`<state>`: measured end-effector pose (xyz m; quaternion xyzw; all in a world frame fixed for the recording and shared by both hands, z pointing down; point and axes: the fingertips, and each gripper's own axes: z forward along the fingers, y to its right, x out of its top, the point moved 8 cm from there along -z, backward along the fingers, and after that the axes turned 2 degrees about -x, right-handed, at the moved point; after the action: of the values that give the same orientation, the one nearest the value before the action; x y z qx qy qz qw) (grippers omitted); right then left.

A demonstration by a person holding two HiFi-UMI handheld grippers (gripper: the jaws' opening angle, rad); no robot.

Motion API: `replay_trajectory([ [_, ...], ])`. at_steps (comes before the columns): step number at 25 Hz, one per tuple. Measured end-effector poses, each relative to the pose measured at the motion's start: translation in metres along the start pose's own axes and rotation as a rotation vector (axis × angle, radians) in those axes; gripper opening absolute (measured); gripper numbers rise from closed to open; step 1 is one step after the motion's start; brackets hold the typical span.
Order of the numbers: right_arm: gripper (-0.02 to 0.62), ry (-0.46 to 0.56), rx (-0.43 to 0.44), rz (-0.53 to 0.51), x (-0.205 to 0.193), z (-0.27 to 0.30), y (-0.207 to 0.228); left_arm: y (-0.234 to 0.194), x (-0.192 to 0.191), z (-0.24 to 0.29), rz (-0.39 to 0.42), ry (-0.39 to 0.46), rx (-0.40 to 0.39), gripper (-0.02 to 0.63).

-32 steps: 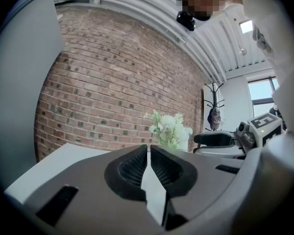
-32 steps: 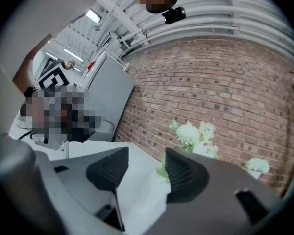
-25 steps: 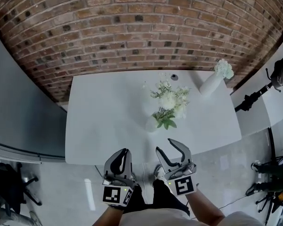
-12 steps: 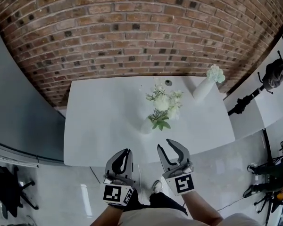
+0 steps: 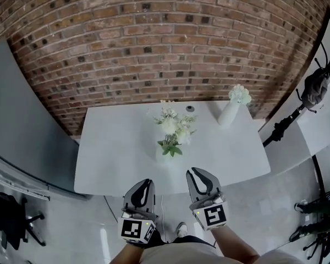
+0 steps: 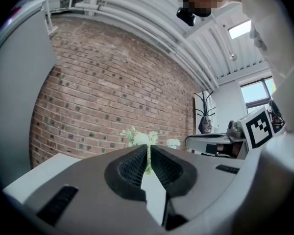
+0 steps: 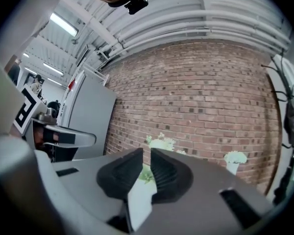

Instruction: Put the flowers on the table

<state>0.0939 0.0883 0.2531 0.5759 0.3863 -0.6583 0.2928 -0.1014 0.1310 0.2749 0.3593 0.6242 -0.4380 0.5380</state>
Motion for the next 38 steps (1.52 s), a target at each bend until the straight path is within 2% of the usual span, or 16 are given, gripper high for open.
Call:
replay_trajectory([
  [9,0.032,0.016,0.028,0.056,-0.003,-0.046,0.026,0.053,0.0,-0.022,0.036,0.008,0.08,0.026],
  [18,0.021,0.045,0.087,0.137,-0.008,-0.072,0.025,0.081,-0.001,-0.047,0.074,-0.006,0.134,0.026],
  [29,0.017,0.033,0.126,0.198,-0.002,-0.054,0.004,0.059,0.008,-0.059,0.085,0.006,0.142,0.026],
  [32,0.017,0.019,0.137,0.185,0.0,-0.051,-0.003,0.051,0.011,-0.061,0.085,-0.005,0.142,0.026],
  [38,0.017,0.019,0.111,0.184,0.005,-0.044,-0.003,0.044,0.019,-0.053,0.091,0.003,0.107,0.026],
])
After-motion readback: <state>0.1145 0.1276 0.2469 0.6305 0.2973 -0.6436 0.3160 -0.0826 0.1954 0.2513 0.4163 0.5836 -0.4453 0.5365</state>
